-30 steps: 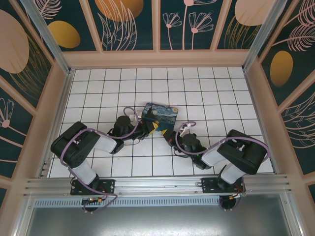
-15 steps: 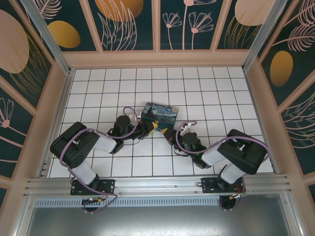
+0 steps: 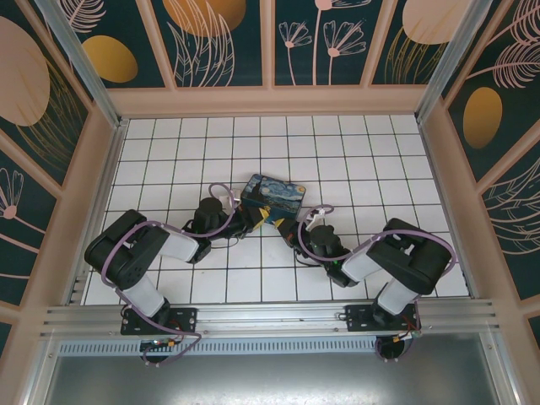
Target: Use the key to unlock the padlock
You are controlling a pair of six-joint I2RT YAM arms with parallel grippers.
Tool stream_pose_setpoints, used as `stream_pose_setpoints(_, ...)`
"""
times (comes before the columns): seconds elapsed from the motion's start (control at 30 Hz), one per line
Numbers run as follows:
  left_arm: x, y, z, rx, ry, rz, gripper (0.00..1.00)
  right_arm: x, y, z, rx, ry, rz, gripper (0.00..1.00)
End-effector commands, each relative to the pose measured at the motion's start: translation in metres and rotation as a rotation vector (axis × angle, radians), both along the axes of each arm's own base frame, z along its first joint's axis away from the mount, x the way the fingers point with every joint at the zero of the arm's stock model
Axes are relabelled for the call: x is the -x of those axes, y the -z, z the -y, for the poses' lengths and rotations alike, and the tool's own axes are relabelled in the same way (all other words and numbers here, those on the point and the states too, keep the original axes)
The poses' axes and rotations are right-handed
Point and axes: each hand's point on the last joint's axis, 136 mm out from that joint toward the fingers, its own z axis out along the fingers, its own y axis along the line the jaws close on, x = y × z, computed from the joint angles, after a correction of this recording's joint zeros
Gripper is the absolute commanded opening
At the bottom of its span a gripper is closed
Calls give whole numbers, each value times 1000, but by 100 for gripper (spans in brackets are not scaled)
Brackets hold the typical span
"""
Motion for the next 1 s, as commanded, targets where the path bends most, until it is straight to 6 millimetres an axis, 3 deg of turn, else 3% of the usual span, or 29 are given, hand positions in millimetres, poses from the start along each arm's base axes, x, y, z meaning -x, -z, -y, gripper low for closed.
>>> stream_pose_setpoints(0.0, 2, -23, 8, 47, 41, 61, 0, -6, -24, -9, -82, 0, 50, 0)
stream_pose_setpoints(0.27, 9, -27, 3, 117, 6, 5, 0, -8, -38, 3, -172, 56, 91, 0)
stream_pose_setpoints(0.67, 8, -38, 8, 131, -41, -15, 0, -4, -52, -25, -223, -6, 117, 0)
stream_pose_setpoints(0.97, 10, -23, 7, 61, -34, -14, 0, -6, -59, -17, -229, 11, 128, 0)
